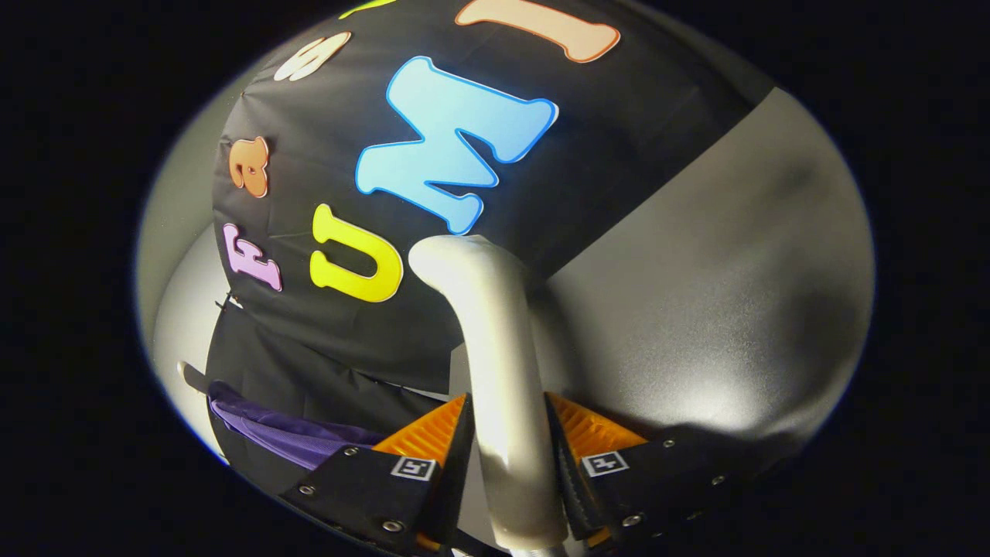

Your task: Iron the clothes twice with a garment steamer, once on the left side and once on the right side.

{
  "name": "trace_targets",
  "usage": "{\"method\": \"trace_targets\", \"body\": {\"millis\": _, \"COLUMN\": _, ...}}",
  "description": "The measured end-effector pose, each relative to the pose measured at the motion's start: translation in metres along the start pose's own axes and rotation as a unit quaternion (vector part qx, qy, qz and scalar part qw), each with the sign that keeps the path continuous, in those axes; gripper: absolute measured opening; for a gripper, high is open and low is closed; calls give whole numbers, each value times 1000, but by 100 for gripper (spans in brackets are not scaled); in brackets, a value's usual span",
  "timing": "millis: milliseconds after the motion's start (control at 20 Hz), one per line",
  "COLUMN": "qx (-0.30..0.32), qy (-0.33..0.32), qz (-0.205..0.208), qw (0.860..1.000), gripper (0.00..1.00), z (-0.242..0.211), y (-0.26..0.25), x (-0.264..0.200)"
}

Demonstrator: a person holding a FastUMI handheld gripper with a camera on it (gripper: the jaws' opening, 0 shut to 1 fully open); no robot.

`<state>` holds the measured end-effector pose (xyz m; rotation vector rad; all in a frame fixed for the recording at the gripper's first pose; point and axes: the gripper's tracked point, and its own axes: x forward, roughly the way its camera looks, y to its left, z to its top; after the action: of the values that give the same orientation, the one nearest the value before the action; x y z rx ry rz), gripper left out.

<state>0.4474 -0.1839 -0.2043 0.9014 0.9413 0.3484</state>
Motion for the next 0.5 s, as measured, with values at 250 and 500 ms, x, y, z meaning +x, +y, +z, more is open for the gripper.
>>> {"method": "trace_targets", "body": {"millis": 250, "qx": 13, "qy": 8, "qz": 15, "qw": 1000, "gripper": 39, "z": 1, "y": 2, "x": -6}}
{"method": "trace_targets", "body": {"millis": 500, "qx": -18, "qy": -17, "qz": 2, "qw": 1000, "gripper": 36, "z": 5, "y": 8, "x": -21}}
